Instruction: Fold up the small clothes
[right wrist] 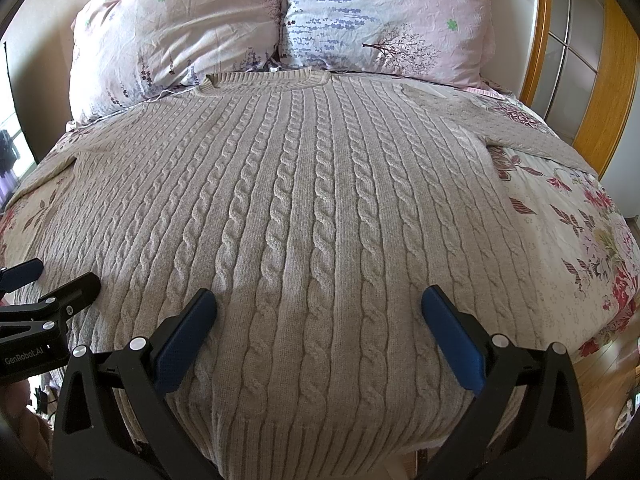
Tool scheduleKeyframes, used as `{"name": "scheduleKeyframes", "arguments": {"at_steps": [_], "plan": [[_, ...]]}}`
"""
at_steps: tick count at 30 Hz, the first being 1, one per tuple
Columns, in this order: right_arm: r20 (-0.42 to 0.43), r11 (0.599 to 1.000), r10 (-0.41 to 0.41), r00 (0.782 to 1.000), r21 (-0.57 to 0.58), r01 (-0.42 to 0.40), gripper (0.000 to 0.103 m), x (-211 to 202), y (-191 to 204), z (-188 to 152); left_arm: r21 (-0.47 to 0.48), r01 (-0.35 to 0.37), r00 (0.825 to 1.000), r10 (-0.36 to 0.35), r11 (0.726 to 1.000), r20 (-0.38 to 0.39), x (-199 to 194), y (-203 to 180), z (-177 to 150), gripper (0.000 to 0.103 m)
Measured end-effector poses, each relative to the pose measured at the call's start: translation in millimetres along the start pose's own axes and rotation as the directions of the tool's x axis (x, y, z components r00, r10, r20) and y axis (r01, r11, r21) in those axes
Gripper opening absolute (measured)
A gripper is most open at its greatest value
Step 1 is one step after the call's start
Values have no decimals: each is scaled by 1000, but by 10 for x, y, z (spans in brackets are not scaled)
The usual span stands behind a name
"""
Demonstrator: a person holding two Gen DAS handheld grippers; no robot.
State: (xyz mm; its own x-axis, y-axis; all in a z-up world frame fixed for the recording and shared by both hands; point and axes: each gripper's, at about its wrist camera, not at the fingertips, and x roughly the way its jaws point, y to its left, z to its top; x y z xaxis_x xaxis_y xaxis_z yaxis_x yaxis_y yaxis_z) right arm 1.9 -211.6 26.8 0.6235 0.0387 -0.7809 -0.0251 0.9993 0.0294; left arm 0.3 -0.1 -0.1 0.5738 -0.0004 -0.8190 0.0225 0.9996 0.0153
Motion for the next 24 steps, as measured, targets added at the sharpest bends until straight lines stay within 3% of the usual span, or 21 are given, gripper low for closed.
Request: {"name": "scheduleKeyframes", "arguments": {"at_steps": [13, 20, 22, 24], "plan": [[7, 999, 34, 999, -41, -34, 102, 11, 8, -4, 9, 3, 1000, -2, 1000, -20, 23, -3, 47, 101], [66, 985, 129, 989, -125, -120, 102, 36, -46, 24, 25, 12, 1000, -11, 1000, -24, 74, 2, 138, 101], [43, 982, 163, 986, -104, -158, 102, 86, -134, 85, 28, 20, 1000, -20, 999, -21, 108, 23, 205, 101], [55, 979, 201, 978, 4, -202, 102, 91, -407, 293, 31, 21, 1000, -21, 999, -16, 135, 39, 267, 101]]}}
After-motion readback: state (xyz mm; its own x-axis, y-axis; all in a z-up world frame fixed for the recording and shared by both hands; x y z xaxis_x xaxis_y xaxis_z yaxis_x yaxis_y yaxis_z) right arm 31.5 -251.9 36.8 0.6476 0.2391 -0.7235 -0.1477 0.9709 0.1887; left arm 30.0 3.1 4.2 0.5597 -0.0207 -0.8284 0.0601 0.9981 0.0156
